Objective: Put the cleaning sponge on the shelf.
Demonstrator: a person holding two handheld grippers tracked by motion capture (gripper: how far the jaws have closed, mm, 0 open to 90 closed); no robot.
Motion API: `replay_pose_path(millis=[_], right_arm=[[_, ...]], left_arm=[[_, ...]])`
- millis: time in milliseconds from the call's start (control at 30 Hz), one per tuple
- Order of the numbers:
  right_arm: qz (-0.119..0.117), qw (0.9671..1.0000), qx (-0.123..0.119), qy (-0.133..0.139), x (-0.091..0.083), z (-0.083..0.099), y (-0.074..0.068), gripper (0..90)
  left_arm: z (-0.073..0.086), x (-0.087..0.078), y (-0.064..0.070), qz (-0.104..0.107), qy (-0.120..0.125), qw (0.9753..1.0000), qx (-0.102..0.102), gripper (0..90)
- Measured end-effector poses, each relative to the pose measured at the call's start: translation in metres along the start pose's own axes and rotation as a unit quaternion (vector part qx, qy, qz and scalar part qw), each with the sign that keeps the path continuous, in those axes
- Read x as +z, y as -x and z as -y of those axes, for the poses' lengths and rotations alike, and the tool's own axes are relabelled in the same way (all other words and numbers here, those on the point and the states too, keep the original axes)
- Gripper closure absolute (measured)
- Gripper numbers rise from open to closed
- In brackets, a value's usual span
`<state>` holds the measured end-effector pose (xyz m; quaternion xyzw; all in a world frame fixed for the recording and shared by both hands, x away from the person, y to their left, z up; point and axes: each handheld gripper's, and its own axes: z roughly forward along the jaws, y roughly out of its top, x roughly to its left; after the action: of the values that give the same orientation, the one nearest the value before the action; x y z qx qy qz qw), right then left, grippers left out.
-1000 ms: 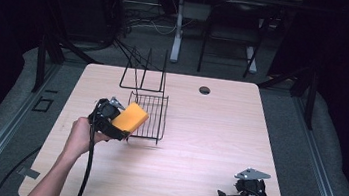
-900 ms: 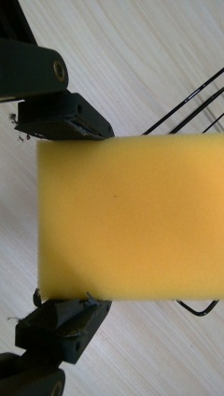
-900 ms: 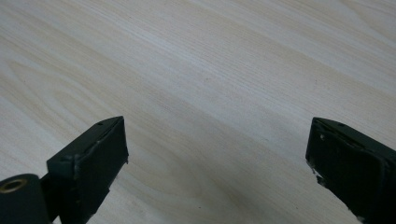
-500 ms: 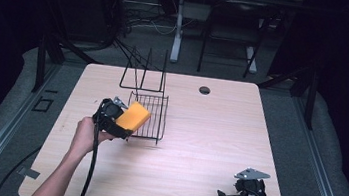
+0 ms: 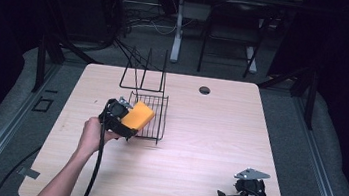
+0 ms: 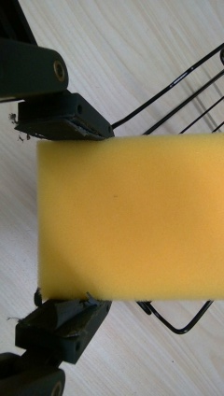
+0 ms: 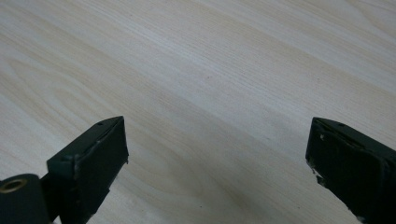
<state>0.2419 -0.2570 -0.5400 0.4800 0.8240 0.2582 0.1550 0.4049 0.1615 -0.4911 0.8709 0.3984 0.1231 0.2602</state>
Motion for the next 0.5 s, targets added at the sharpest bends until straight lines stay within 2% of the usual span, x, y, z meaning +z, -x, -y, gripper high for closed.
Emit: replay_pose_path(millis=[500], right_arm=[[-0.004, 0.9999, 0.007, 0.009, 0.002, 0.001, -0.001, 5.3]], left_arm=[[-0.007, 0.015, 0.0, -0.007, 0.008, 0.9998, -0.015, 24.7]])
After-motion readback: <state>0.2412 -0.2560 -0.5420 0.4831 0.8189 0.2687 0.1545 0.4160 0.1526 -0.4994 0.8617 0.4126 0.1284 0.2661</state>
